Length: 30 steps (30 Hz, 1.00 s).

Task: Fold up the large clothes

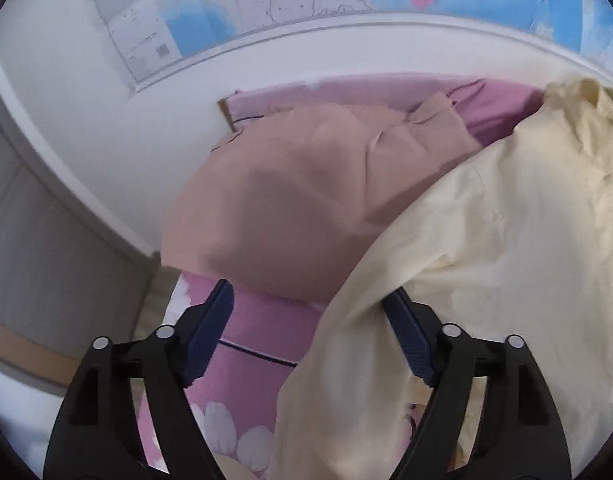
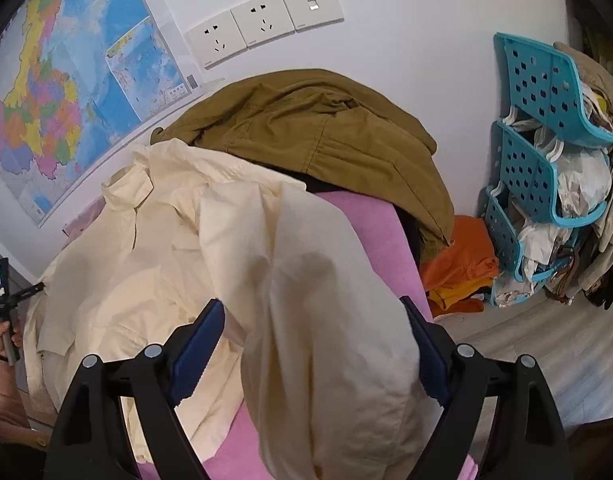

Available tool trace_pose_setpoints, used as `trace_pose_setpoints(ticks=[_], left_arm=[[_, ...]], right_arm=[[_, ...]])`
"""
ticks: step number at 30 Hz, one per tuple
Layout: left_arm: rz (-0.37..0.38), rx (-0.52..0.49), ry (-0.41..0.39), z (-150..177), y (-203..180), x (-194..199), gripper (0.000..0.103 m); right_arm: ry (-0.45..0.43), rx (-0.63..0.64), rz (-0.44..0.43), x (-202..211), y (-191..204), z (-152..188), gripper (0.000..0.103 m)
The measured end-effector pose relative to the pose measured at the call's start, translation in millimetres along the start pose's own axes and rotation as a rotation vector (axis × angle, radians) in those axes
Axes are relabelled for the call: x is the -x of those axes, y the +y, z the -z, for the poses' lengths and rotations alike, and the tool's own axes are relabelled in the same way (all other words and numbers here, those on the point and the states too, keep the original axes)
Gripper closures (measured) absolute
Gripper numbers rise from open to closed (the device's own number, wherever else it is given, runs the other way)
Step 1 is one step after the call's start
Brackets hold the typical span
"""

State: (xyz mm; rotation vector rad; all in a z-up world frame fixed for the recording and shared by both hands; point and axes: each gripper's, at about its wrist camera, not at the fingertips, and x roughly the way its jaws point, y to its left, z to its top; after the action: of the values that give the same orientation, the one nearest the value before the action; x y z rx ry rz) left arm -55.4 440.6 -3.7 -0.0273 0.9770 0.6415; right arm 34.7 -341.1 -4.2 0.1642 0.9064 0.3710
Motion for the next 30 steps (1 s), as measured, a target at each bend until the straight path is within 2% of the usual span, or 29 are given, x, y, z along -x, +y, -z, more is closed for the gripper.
trace_pose_setpoints(ticks=[1,2,5,8,10,11,13,16,18,20,23,24,27,29,30], left_arm=[[0.0,0.025,-0.023,2,-1,6,0.027],[0.038,0.071,-0.064,4,2,18,0.028],[0.153,0.201,-0.21,10,20,57,0.022],[0.301,0.192,-0.259,14,19,80,0.022],[0.343,0.131,-0.28,16,0,93,0.022],[0.348,0.1,-0.287,16,-9,98,0.022],[0.395,0.011,-0.299,16,-43,107,0.02],[0.465,-0.094,-0.297,19,-89,115,0.019],[0.529,-0.178,-0.293,24,-123,123,0.019],[0.582,-0.26,-0.307,29,-155,132,0.019],[0.674,-0.354,-0.3,35,-195,137,0.019],[0.705,-0.38,-0.289,37,-206,139,0.019],[0.788,-0.441,-0.256,47,-239,144,0.019],[0.839,-0.464,-0.232,50,-252,146,0.019],[0.853,-0.469,-0.226,50,-257,145,0.019]], right_arm=[[-0.006,0.002,-0.001,3,-1,2,0.018],[-0.01,0.003,0.002,5,-1,3,0.017],[-0.031,0.006,0.016,18,-7,9,0.012],[-0.026,0.04,0.029,23,-9,17,0.007],[0.0,0.067,0.049,17,-10,22,0.01],[0.007,0.069,0.037,15,-10,23,0.015],[0.016,0.056,-0.002,18,-14,18,0.068],[-0.057,0.045,-0.051,45,-13,2,0.083],[-0.119,-0.008,-0.154,74,-13,-14,0.084],[-0.135,0.024,-0.231,89,0,-21,0.084],[-0.078,0.076,-0.32,89,30,-20,0.083],[-0.054,0.115,-0.375,87,46,-16,0.082],[0.006,0.2,-0.483,79,92,-6,0.072],[0.039,0.263,-0.537,73,120,0,0.07],[0.067,0.303,-0.569,67,138,4,0.065]])
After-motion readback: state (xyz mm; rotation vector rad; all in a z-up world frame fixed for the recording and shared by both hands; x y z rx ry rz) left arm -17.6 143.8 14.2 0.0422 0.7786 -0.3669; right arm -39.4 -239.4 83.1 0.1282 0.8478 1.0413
